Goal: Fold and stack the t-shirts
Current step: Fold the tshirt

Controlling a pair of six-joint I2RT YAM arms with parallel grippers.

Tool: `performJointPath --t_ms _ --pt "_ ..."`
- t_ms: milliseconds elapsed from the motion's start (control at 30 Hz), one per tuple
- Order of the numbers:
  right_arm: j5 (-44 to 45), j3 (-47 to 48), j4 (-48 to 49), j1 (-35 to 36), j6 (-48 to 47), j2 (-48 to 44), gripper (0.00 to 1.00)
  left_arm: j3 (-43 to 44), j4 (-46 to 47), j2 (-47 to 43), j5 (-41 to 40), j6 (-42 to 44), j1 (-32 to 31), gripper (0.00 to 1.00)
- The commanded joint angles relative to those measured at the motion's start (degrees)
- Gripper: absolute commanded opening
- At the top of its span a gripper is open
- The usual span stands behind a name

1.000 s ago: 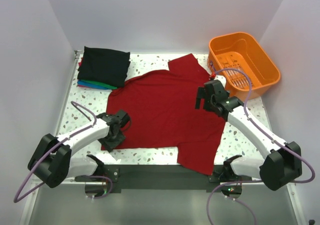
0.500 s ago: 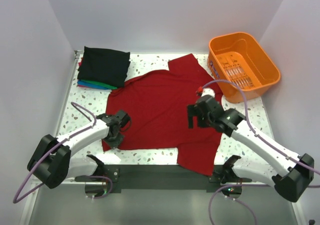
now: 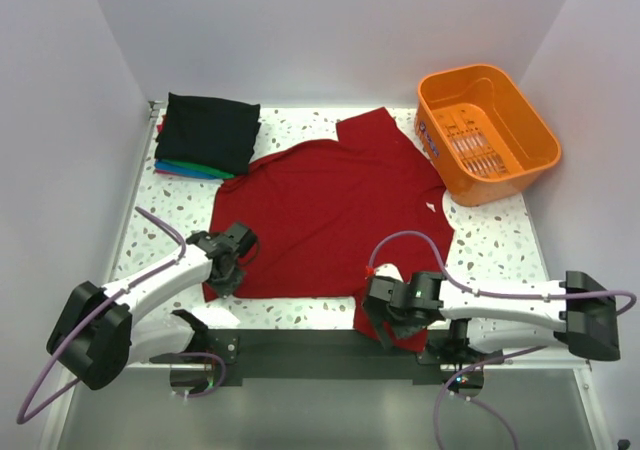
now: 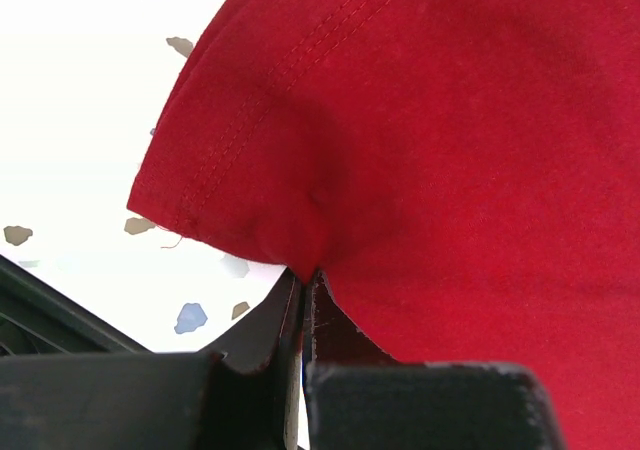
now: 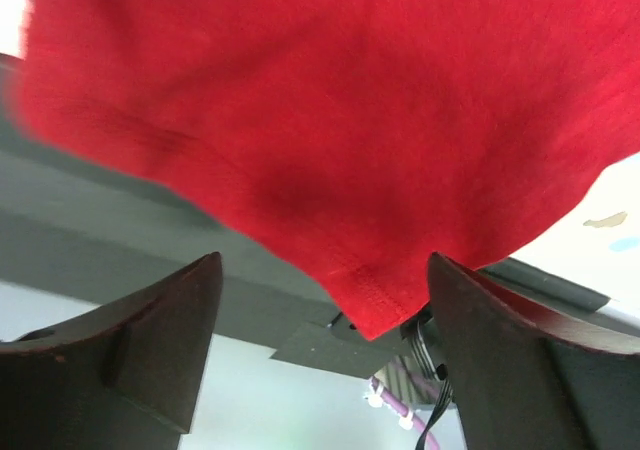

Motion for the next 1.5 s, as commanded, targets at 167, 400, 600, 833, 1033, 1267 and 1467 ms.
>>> performJointPath --t_ms 167,400,600,833,1033,1267,1467 --pt "-3.46 -4.14 8.7 0.49 3.75 6.0 0.72 -0.65 0.08 -0.8 -2.77 0.44 -0.29 0.0" --pt "2.15 -3.37 5.64 0.4 6.73 6.54 0.07 0.49 -0.97 -0.54 -3.21 0.7 -0.2 0.0" --pt "9.63 3.75 -4.91 -2.84 6.39 1.71 0.0 3.21 -1.68 -1.68 -3.65 2.02 -0.29 0.0" --pt "15.43 13.84 -4.14 -19.88 -7.73 -0.85 0.0 12.42 -1.42 0.6 -8.04 5.7 -0.2 0.0" --pt "15.26 23.16 1.58 -29.99 -16.71 7.39 0.0 20.25 1.21 6.75 -9.63 12.21 4.71 0.0" --pt "16.41 32.23 7.2 -38.53 -21.12 16.27 0.0 26.41 10.36 16.14 -6.81 22.06 10.43 0.0" --pt "13.51 38.73 11.16 -43.45 -24.11 24.72 0.0 35.55 10.89 25.98 -9.62 25.13 12.01 0.0"
